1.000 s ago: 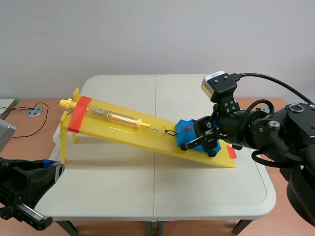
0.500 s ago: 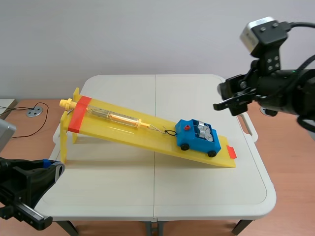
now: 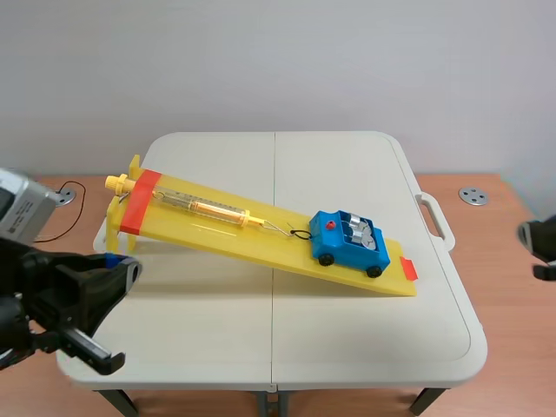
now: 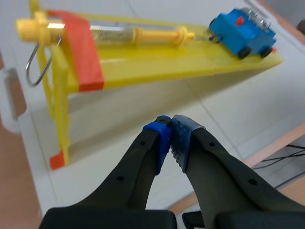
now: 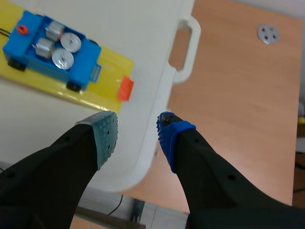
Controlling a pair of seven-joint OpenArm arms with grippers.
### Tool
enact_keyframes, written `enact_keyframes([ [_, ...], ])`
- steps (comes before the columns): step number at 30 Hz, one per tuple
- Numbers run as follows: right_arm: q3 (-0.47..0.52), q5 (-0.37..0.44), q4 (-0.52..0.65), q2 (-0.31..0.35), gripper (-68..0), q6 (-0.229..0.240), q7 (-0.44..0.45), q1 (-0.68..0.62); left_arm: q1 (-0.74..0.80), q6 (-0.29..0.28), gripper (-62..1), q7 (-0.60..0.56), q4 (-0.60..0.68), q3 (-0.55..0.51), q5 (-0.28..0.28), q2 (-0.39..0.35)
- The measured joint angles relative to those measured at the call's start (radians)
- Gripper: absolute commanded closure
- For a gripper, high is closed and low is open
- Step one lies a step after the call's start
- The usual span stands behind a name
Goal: Place the four metal weights on the blue cart on the ramp.
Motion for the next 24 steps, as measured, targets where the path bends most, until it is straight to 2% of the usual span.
enact_keyframes([
  [4, 0.121, 0.051, 0.009, 0.0, -21.3, 0.044, -0.01, -0.113, -0.071, 0.0, -2.7, 0.0, 0.0, 0.069, 0.056, 0.043],
  [10, 0.276, 0.132, 0.009, -0.002, -21.3, 0.117, -0.043, -0.262, -0.168, 0.005, -2.7, 0.0, 0.0, 0.158, 0.174, 0.112],
  [17, 0.416, 0.228, 0.009, -0.05, -21.3, 0.203, -0.092, -0.419, -0.245, 0.049, -2.7, -0.001, 0.0, 0.226, 0.307, 0.161],
  [24, 0.519, 0.327, 0.009, -0.119, -21.3, 0.238, -0.152, -0.541, -0.282, 0.126, -2.7, -0.004, -0.02, 0.27, 0.429, 0.166],
])
